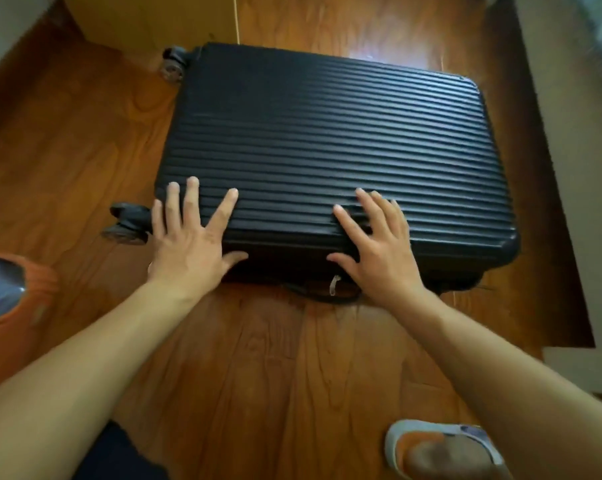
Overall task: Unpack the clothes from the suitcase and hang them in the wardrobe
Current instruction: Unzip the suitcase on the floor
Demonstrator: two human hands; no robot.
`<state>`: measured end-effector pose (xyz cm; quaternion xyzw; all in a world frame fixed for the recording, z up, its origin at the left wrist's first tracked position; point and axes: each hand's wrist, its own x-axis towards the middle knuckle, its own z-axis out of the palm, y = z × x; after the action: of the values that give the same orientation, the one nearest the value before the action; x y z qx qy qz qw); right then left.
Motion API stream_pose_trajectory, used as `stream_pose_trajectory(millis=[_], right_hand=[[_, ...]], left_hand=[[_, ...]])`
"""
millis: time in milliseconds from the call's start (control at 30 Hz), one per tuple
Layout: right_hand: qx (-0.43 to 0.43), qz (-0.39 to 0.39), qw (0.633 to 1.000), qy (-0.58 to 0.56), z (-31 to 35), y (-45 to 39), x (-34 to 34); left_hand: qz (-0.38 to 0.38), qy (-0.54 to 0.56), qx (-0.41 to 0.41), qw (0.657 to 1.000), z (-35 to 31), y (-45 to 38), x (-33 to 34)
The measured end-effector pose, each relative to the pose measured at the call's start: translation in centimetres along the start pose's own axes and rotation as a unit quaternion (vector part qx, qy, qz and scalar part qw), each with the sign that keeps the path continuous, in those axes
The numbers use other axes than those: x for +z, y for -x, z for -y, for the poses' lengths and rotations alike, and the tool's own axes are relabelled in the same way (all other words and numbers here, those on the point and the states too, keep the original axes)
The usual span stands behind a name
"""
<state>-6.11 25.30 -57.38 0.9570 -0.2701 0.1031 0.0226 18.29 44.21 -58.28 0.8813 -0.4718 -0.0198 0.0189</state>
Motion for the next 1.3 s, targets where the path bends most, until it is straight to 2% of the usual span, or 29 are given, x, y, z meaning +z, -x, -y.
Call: stream_pose_trajectory(millis=[33,67,100,167,200,233,300,333,400,467,533,600,633,700,733,767,867,1000,1067,1133,1200,1233,1300], right_hand=[[0.080,-0.074,0.993,-0.036,1.3,2.5,1.0],[0.182,-0.109,0.973,-0.089,2.8,5.1,2.5],[0.284,-0.090,0.942,-0.152,4.4,7.3,3.8],[0.431,0.058,0.858,-0.273,7.4,9.4,6.2],[0.467,0.111,0.819,-0.315,8.5,9.4,7.1],[0.492,0.120,0.790,-0.344,9.0,8.7,7.9],[0.535,0.080,0.752,-0.376,9.1,6.3,9.0],[0.547,0.065,0.743,-0.381,9.1,5.0,9.1],[0.547,0.048,0.746,-0.377,9.3,3.7,9.3],[0.528,0.040,0.763,-0.370,9.7,4.2,9.0],[0.503,0.066,0.800,-0.320,9.7,5.1,8.0],[0.467,0.112,0.841,-0.247,9.4,5.9,7.0],[0.451,0.127,0.856,-0.220,9.5,6.2,6.5],[0.410,0.144,0.885,-0.165,10.7,5.8,6.1],[0.385,0.153,0.898,-0.147,12.0,5.2,6.1],[0.359,0.167,0.907,-0.141,13.7,4.3,5.9],[0.295,0.247,0.902,-0.198,20.8,-0.3,6.5],[0.245,0.326,0.868,-0.283,29.7,-6.9,8.5],[0.230,0.349,0.854,-0.311,30.1,-7.5,8.7],[0.110,0.376,0.879,-0.272,27.7,-6.0,7.2],[-0.050,0.335,0.926,-0.166,23.9,-4.7,5.2],[-0.132,0.279,0.944,-0.121,21.8,-4.9,3.8],[-0.279,0.116,0.951,-0.069,18.3,-7.2,1.1]], left_hand=[[-0.017,0.007,0.008,1.000,0.1,0.0,0.3],[-0.028,0.011,0.015,0.999,0.2,-0.1,0.5],[-0.033,0.014,0.017,0.999,0.4,-0.1,0.8],[-0.029,0.013,0.010,0.999,0.5,-0.1,1.0],[-0.024,0.012,0.011,1.000,0.5,-0.2,0.9],[-0.015,0.016,0.013,1.000,0.6,-0.2,0.8],[-0.001,0.034,0.015,0.999,1.1,-0.3,0.7],[0.007,0.041,0.015,0.999,1.4,-0.3,0.6],[0.029,0.048,0.019,0.998,1.7,-0.2,0.3],[0.050,0.062,0.021,0.997,1.7,-0.3,-0.3],[0.070,0.087,0.031,0.993,2.1,-0.2,-0.9],[0.044,0.176,0.054,0.982,3.2,0.6,-1.8],[0.000,0.240,0.046,0.970,4.0,1.4,-2.2],[-0.124,0.311,-0.032,0.942,6.0,3.5,-2.6],[-0.157,0.333,-0.092,0.925,6.9,4.3,-2.8],[-0.159,0.367,-0.164,0.902,7.8,5.0,-2.8],[-0.112,0.489,-0.315,0.805,10.1,5.6,-2.9],[-0.037,0.540,-0.387,0.747,11.8,7.2,-1.2],[0.023,0.547,-0.394,0.738,11.5,8.4,0.6],[0.079,0.525,-0.384,0.755,11.3,9.4,2.5],[0.115,0.491,-0.379,0.776,10.9,9.7,4.0],[0.127,0.488,-0.382,0.774,10.5,9.5,4.4],[0.131,0.536,-0.402,0.731,9.5,8.5,4.7]])
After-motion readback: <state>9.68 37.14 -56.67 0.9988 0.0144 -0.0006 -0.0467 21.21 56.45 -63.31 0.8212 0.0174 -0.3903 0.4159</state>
